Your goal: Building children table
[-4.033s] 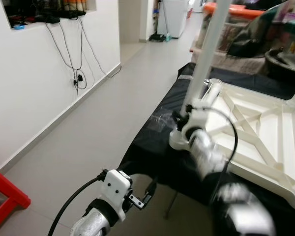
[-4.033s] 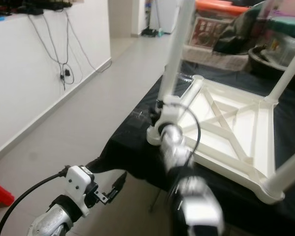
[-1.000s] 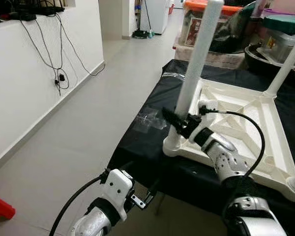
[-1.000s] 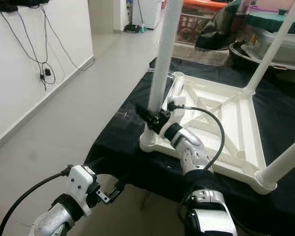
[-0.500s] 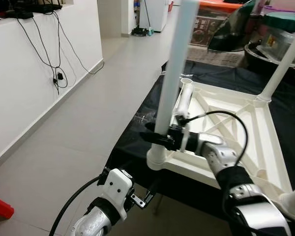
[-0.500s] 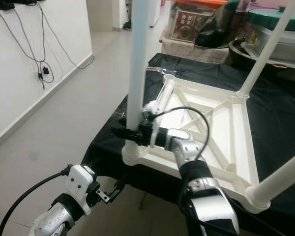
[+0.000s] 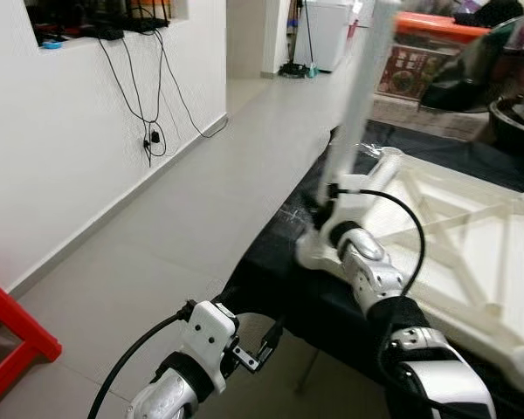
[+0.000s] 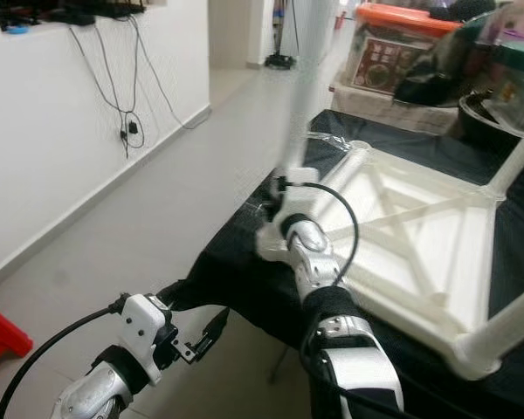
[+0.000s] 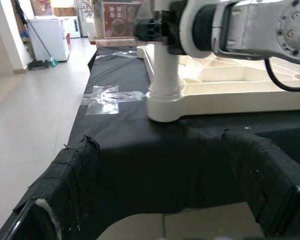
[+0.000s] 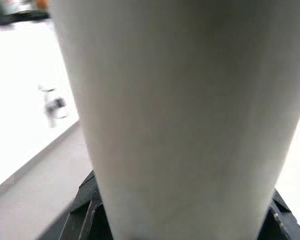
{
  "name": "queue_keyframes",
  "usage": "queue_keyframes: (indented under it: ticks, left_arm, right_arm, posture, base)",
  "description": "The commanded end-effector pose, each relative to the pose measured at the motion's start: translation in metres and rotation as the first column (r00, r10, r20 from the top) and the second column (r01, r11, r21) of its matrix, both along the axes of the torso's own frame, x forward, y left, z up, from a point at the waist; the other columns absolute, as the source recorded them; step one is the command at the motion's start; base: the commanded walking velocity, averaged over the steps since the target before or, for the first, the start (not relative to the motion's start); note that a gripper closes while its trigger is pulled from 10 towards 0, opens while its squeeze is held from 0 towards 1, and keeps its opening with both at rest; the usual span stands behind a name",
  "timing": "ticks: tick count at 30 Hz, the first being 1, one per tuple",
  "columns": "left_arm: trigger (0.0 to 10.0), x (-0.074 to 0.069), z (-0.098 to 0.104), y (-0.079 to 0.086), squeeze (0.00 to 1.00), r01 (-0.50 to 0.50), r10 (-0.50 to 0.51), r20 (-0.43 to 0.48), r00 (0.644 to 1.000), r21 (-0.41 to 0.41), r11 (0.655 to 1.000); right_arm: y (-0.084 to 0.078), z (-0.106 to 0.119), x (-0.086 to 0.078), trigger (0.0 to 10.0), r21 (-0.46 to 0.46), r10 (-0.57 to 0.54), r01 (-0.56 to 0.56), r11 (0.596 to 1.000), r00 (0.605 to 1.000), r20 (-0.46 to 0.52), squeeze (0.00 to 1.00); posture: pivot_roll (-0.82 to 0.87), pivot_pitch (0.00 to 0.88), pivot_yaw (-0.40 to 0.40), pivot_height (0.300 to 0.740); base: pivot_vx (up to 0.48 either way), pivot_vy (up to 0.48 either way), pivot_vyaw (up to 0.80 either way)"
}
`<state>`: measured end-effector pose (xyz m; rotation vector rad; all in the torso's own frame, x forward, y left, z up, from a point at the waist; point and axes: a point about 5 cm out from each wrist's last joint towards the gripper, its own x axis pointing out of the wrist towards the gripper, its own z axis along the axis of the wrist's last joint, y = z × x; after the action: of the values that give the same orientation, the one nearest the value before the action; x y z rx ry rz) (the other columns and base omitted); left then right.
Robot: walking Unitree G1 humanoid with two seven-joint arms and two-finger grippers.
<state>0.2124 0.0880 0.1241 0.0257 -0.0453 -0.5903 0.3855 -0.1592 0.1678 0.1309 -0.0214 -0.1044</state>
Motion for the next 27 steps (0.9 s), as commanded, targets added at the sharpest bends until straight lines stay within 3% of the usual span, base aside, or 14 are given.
queue_keyframes:
  ticks: [1, 4, 11, 12, 13, 14, 15, 16, 18, 19, 21, 22, 24, 27]
  left_arm:
    - [10.0, -0.001, -0.002, -0.001, 0.0, 0.009, -0.009, -0.005, 1.0, 0.009, 1.0]
    - [10.0, -0.001, -0.002, -0.001, 0.0, 0.009, -0.009, -0.004, 1.0, 0.011, 1.0]
    - [10.0, -0.001, -0.002, -0.001, 0.0, 0.01, -0.01, -0.004, 1.0, 0.011, 1.0]
    - [10.0, -0.001, -0.002, -0.001, 0.0, 0.01, -0.01, -0.005, 1.0, 0.012, 1.0]
    - [10.0, -0.001, -0.002, -0.001, 0.0, 0.01, -0.01, -0.005, 1.0, 0.012, 1.0]
    - [10.0, -0.001, -0.002, -0.001, 0.0, 0.009, -0.009, -0.004, 1.0, 0.011, 1.0]
    - [10.0, -0.001, -0.002, -0.001, 0.0, 0.009, -0.009, -0.004, 1.0, 0.011, 1.0]
    - [10.0, -0.001, -0.002, -0.001, 0.0, 0.008, -0.008, -0.004, 1.0, 0.01, 1.0]
    - [10.0, -0.001, -0.002, -0.001, 0.0, 0.008, -0.008, -0.004, 1.0, 0.01, 1.0]
    - [10.0, -0.001, -0.002, -0.002, 0.0, 0.009, -0.009, -0.005, 1.0, 0.009, 1.0]
    - [10.0, -0.001, -0.002, -0.002, 0.0, 0.009, -0.009, -0.005, 1.0, 0.009, 1.0]
    - [10.0, -0.001, -0.003, -0.002, 0.0, 0.011, -0.011, -0.006, 1.0, 0.008, 1.0]
    - [10.0, -0.001, -0.003, -0.002, 0.0, 0.013, -0.013, -0.007, 1.0, 0.008, 1.0]
    - [10.0, -0.001, -0.004, -0.002, 0.0, 0.014, -0.014, -0.007, 1.0, 0.008, 1.0]
  right_arm:
    - [-0.026, -0.018, -0.012, 0.0, 0.077, -0.251, 0.258, 0.963, 0.964, -0.089, 0.0]
    - [-0.012, -0.022, -0.023, 0.0, 0.14, -0.348, 0.361, 0.922, 0.931, -0.112, 0.0]
    - [-0.002, -0.023, -0.023, 0.0, 0.141, -0.341, 0.356, 0.924, 0.933, -0.116, 0.0]
    - [0.016, -0.022, -0.019, 10.0, 0.166, -0.242, 0.255, 0.953, 0.966, -0.095, 0.33]
    - [0.016, -0.022, -0.019, 10.0, 0.166, -0.242, 0.255, 0.953, 0.966, -0.095, 0.33]
    - [0.025, -0.019, -0.016, 10.0, 0.161, -0.151, 0.156, 0.975, 0.988, -0.039, 1.0]
    - [0.025, -0.019, -0.016, 10.0, 0.161, -0.151, 0.156, 0.975, 0.988, -0.039, 1.0]
    - [0.03, -0.016, -0.013, 10.0, 0.148, -0.104, 0.103, 0.984, 0.995, -0.002, 0.24]
    - [0.03, -0.016, -0.013, 10.0, 0.148, -0.104, 0.103, 0.984, 0.995, -0.002, 0.24]
    - [0.033, -0.015, -0.008, 10.0, 0.198, 0.042, -0.047, 0.979, 0.999, 0.031, 0.0]
    - [0.033, -0.015, -0.008, 10.0, 0.198, 0.042, -0.047, 0.979, 0.999, 0.031, 0.0]
    - [0.03, -0.012, -0.004, 10.0, 0.241, 0.163, -0.171, 0.955, 0.985, 0.053, 0.0]
    - [0.027, -0.001, -0.003, 10.0, 0.285, 0.44, -0.459, 0.841, 0.888, 0.134, 0.0]
    - [0.025, 0.006, -0.005, 10.0, 0.261, 0.555, -0.578, 0.774, 0.816, 0.161, 0.0]
  posture:
    - [0.09, 0.061, -0.078, 0.74]
    - [0.09, 0.059, -0.079, 0.74]
    - [0.09, 0.059, -0.08, 0.74]
    - [0.09, 0.054, -0.082, 0.74]
    - [0.09, 0.054, -0.082, 0.74]
    - [0.09, 0.05, -0.083, 0.74]
    - [0.09, 0.05, -0.083, 0.74]
    - [0.09, 0.05, -0.083, 0.74]
    - [0.09, 0.05, -0.083, 0.74]
    - [0.08, 0.047, -0.081, 0.74]
    - [0.08, 0.047, -0.081, 0.74]
    - [0.08, 0.044, -0.079, 0.74]
    - [0.08, 0.038, -0.081, 0.74]
    - [0.08, 0.036, -0.081, 0.74]
  base:
    - [0.0, 0.0, 0.0]
    - [0.0, 0.0, 0.0]
    - [0.0, 0.0, 0.0]
    - [0.0, 0.0, 0.0]
    - [0.0, 0.0, 0.0]
    - [0.0, 0.0, 0.0]
    - [0.0, 0.0, 0.0]
    - [0.0, 0.0, 0.0]
    - [0.0, 0.0, 0.0]
    - [0.0, 0.0, 0.0]
    - [0.0, 0.0, 0.0]
    - [0.0, 0.0, 0.0]
    - [0.0, 0.0, 0.0]
    - [0.0, 0.0, 0.0]
